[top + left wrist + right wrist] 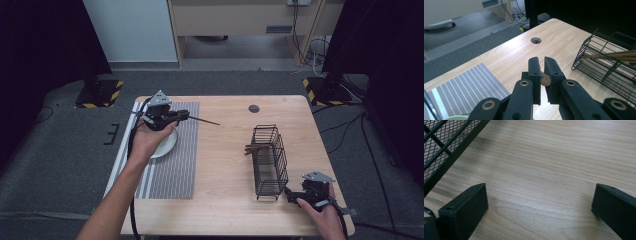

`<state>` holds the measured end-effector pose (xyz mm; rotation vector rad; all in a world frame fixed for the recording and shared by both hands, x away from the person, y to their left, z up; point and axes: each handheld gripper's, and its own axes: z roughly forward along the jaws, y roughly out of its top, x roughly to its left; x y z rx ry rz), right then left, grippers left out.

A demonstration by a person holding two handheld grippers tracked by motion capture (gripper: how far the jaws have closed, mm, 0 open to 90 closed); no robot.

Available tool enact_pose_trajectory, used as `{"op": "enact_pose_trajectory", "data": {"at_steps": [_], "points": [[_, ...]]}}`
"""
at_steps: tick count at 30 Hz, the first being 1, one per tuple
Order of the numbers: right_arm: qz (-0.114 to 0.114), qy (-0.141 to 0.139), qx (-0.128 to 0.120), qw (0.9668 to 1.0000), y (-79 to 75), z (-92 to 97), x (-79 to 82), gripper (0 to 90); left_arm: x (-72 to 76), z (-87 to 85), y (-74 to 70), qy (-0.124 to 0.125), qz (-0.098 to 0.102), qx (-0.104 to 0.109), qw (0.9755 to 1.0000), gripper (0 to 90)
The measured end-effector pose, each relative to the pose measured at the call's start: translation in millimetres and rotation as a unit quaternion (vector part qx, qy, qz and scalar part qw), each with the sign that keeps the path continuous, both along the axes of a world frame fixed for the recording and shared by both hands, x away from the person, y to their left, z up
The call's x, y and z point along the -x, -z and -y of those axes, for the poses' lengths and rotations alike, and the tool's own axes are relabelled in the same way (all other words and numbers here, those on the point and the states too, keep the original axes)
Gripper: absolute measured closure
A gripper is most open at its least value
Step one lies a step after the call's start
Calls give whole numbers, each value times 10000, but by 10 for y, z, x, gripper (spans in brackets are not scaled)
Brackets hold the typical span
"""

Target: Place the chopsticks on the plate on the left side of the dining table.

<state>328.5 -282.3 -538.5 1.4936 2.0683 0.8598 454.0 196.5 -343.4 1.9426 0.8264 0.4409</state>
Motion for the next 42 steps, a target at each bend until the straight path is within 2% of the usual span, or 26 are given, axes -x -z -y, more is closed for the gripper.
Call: {"op": "enact_pose_trajectory", "data": {"at_steps": [11, 19, 29, 42], "points": [[1, -1, 1, 10000, 0, 0, 0, 7, -24, -130, 32, -147, -35, -35, 9999, 836], [0, 1, 0, 10000, 0, 0, 0, 6, -5, -291, 157, -276, -83, -100, 9995, 836], [0, 0, 1, 10000, 0, 0, 0, 6, 46, -481, 225, -446, -100, -35, 9989, 836], [0, 1, 0, 10000, 0, -1, 0, 6, 48, -640, 335, -603, -125, -15, 9981, 836]]}}
